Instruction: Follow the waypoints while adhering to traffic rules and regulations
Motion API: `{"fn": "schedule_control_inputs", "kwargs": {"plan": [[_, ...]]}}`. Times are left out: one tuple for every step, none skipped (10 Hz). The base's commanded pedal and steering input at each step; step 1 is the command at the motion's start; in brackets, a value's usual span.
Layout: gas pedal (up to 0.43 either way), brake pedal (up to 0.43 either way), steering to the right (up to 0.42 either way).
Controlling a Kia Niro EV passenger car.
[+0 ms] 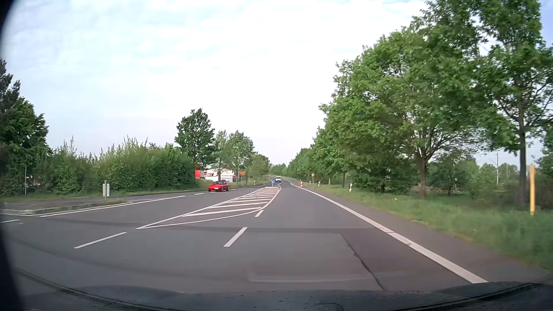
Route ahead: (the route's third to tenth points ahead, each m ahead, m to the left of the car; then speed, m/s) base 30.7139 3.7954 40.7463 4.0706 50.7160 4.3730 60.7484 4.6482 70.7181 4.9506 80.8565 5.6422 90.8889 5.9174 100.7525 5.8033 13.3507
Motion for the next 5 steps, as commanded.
{"fn": "schedule_control_inputs", "kwargs": {"plan": [[0.15,0.0,-0.005],[0.15,0.0,-0.005],[0.15,0.0,-0.005],[0.15,0.0,-0.005],[0.15,0.0,-0.005]]}}
